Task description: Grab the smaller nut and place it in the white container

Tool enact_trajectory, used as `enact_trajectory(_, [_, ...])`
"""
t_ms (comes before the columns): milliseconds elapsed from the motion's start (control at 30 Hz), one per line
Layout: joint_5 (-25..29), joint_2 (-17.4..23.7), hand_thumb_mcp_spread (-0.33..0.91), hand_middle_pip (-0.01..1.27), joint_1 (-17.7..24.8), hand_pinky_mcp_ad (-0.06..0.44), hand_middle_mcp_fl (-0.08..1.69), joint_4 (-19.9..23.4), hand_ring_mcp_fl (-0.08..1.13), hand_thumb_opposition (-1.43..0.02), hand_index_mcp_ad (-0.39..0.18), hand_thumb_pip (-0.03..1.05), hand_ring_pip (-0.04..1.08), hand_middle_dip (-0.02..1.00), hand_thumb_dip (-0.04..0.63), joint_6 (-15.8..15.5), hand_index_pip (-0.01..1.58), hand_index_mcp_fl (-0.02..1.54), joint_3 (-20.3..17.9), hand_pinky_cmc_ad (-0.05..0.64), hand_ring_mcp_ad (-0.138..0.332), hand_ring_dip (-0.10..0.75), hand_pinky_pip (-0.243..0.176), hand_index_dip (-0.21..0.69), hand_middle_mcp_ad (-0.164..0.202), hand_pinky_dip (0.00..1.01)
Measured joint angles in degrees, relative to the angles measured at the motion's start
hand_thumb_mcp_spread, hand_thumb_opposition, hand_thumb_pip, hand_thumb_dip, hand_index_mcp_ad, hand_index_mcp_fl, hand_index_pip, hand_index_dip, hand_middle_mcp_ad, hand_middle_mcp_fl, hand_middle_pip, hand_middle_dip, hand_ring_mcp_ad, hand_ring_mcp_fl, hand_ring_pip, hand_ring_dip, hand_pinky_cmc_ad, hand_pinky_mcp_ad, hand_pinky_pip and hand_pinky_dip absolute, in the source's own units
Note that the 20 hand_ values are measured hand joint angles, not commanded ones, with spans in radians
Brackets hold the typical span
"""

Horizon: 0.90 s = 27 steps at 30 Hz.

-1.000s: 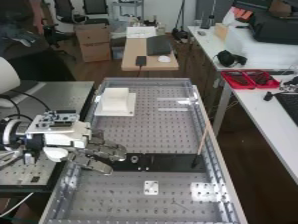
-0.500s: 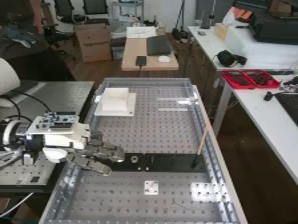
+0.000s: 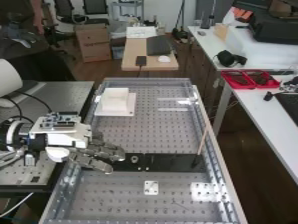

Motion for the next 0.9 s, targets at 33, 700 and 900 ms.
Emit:
enact_trajectory(33, [0.0,0.0,0.49,0.13,0.0,0.251,0.12,0.0,0.00,-0.85,-0.175,0.61,0.10,0.19,0.236,0.0,1.55,0.00,0.0,0.328,0.112,0.045,-0.044,0.363,0.052,0.19])
enact_trajectory(700, [0.9,0.5,0.52,0.13,0.5,0.232,0.12,-0.5,0.00,-0.85,-0.176,0.64,0.10,0.20,0.237,1.3,1.56,0.00,0.0,0.330,0.091,0.045,-0.028,0.461,0.049,0.19])
enact_trajectory(900, [1.3,0.0,0.52,0.13,0.5,0.218,0.12,-0.3,0.00,-0.85,-0.176,0.63,0.10,0.20,0.236,1.7,1.56,0.00,0.0,0.330,0.091,0.045,-0.028,0.461,0.049,0.19])
